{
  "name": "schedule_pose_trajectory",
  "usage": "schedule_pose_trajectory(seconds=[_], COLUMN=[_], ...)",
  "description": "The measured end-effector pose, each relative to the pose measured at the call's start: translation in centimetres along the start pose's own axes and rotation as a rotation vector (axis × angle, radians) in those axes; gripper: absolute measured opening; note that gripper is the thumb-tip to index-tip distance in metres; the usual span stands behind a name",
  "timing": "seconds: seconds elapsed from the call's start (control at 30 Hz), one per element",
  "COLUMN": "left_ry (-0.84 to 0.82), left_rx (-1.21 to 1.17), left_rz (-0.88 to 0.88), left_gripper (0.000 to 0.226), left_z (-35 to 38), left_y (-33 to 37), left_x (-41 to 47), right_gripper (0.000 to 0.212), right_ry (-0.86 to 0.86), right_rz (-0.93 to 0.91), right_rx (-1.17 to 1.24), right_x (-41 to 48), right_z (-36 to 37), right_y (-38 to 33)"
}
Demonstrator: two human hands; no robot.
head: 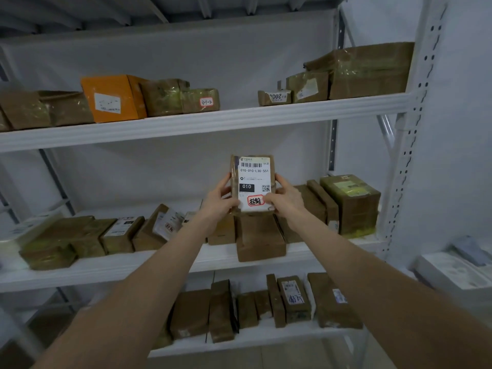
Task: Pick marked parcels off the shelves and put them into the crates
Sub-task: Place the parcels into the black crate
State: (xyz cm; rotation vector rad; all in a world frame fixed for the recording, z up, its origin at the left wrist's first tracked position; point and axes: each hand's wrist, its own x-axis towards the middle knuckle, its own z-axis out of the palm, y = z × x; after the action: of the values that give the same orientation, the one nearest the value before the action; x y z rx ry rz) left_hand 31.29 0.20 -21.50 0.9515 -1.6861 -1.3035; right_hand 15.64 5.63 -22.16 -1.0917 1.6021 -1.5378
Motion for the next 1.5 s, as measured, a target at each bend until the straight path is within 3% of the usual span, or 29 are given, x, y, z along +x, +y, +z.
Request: schedule_pose_trajectory(seconds=[0.23,0.57,0.8,1.17,1.5], left_ry=[0.101,0.233,0.312,0.518,0.695], left_rx=[-0.046,0.024,-0.023,-0.061,-0.111], left_rz=[-0.088,-0.289,-0.402,-0.594,-0.656], left_gripper=[0.075,0.077,0.075,0.066,0.066], left_z=[-1.4,-6.6,-11.3,-21.5,-34.9], left_y=[-4.6,-12.4,-19.0,-27.1,-32.2], left_x=[-3.0,-8.5,-12.6,-21.0,-29.7], right_gripper=[0.074,0.082,0.069,0.081,0.067], right_ry=[-0.088,-0.276,-0.385,-0.526,-0.734], right_rz=[0.113,0.249,0.312,0.410,0.339], right_rx=[0.013,-0.070,-0.126,-0.251,-0.348], right_x=[-0.4,-2.5,-5.7,-12.6,-19.1], right_z=[3.2,11.0,17.4,31.9,48.5], right_y=[4.9,12.2,16.9,23.4,24.9])
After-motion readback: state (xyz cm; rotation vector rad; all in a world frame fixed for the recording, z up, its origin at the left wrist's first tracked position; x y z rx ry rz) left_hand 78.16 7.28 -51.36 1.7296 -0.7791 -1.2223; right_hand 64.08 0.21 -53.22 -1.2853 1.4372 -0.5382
